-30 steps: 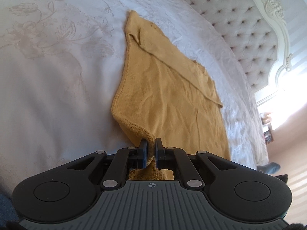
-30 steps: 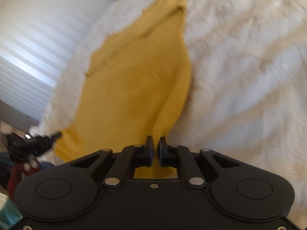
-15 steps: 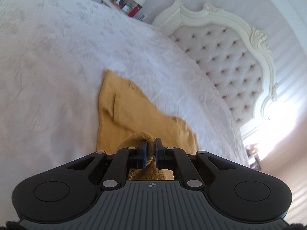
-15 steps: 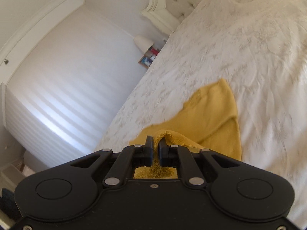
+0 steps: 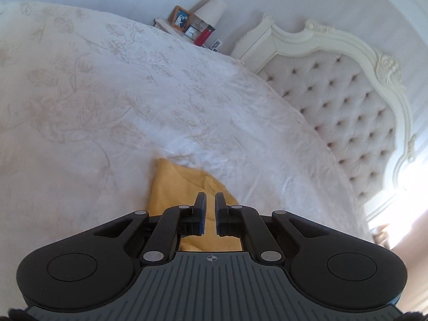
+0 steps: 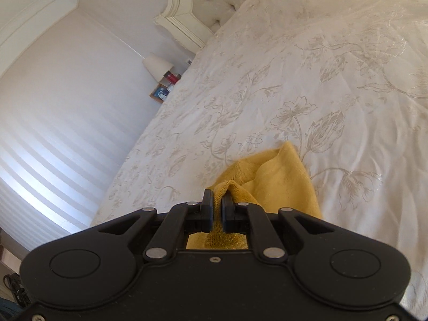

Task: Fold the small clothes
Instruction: 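Lift the hem with both tools and fold it toward the collar, then lower the hem onto the collar end and open both tools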

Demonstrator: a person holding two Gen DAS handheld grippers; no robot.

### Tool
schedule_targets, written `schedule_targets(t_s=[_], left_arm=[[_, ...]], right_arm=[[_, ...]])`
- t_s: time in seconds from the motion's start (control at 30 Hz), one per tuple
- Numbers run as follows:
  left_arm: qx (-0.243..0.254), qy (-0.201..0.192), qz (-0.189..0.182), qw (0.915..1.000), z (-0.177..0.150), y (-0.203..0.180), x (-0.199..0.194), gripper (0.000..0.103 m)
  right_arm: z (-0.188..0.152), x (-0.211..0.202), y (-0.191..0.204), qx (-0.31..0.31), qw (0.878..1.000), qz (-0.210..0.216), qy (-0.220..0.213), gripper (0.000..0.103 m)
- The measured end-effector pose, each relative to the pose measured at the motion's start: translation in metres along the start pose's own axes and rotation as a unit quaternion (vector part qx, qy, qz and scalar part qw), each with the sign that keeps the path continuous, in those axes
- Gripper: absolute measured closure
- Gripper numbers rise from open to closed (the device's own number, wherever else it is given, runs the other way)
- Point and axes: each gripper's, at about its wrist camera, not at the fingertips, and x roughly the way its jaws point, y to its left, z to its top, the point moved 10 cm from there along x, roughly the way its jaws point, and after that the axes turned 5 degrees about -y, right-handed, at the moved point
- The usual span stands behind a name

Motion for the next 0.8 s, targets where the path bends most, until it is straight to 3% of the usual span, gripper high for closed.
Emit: schedule_targets(t_s=[0.07, 0.1, 0.13, 0.17, 0.43, 0.6, 0.8], left_arm=[[0.007, 0.013, -0.003, 0.9999, -0.009, 0.002, -0.001, 0.092], [0.006, 0.025, -0.009, 0.9996, -0.016, 0.002, -0.001, 0.085], [0.004, 0.036, -0.011, 0.9993, -0.023, 0.006, 0.000, 0.063], [0.005, 0.045, -0.011, 0.9989, -0.030, 0.008, -0.001, 0.052], [0.073, 0.066, 0.001, 0.9952, -0.056, 0.007, -0.001, 0.047], [0.143, 0.072, 0.009, 0.9871, -0.062, -0.007, 0.008, 0.047], [0.149, 0.091, 0.020, 0.9845, -0.069, -0.006, 0.022, 0.048]], right_arm=[[-0.003, 0.003, -0.001, -0.001, 1.000, 0.001, 0.003, 0.089], [-0.005, 0.002, -0.001, -0.003, 1.000, 0.001, 0.004, 0.089], [-0.007, 0.001, -0.001, -0.005, 1.000, 0.000, 0.007, 0.089], [-0.009, 0.000, -0.002, -0.006, 1.000, 0.000, 0.009, 0.089], [-0.018, -0.013, -0.010, -0.006, 1.000, -0.005, 0.013, 0.088], [-0.019, -0.015, -0.010, -0.005, 1.000, -0.005, 0.013, 0.088], [-0.020, -0.013, -0.007, -0.006, 1.000, -0.001, 0.014, 0.088]])
